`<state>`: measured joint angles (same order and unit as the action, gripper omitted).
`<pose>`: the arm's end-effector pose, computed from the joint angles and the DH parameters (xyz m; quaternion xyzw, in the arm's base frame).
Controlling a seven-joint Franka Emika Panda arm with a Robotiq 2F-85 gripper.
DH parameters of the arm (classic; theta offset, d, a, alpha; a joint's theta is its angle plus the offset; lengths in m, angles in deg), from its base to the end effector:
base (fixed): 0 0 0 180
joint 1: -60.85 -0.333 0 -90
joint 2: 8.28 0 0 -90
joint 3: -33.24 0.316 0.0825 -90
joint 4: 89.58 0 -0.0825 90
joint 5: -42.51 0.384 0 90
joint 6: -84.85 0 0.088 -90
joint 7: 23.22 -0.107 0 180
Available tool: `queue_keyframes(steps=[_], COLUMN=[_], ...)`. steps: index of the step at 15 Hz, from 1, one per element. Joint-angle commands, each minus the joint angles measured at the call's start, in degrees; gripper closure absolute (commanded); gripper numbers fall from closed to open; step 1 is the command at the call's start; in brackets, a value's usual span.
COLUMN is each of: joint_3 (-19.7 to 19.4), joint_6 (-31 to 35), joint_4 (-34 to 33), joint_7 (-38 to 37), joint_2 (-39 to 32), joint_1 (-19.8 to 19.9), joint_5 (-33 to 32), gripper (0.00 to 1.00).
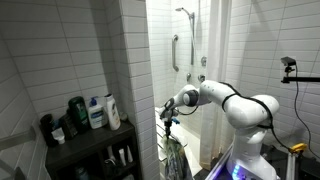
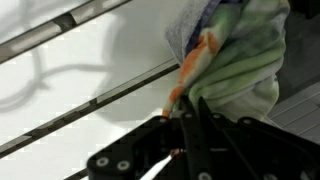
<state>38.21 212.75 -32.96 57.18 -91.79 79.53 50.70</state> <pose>0.6743 -0.1789 -0.0759 -0.8695 -0.4728 -0.0007 0.1433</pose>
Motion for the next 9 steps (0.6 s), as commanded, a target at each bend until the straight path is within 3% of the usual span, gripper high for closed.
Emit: queue_keyframes(steps=[1,4,9], joint_3=[-0.60,-0.70,-0.81], joint_6=[3.24,6.53,20.73], joint_4=[3.76,9.40,24.06], joint_7=[-0.54,-0.89,-0.27], joint_2=[5.16,10.17,20.84], joint_1=[0.58,0.90,1.40], joint_5=[-0.05,0.21,0.74], gripper=[0.98,0.98,0.98])
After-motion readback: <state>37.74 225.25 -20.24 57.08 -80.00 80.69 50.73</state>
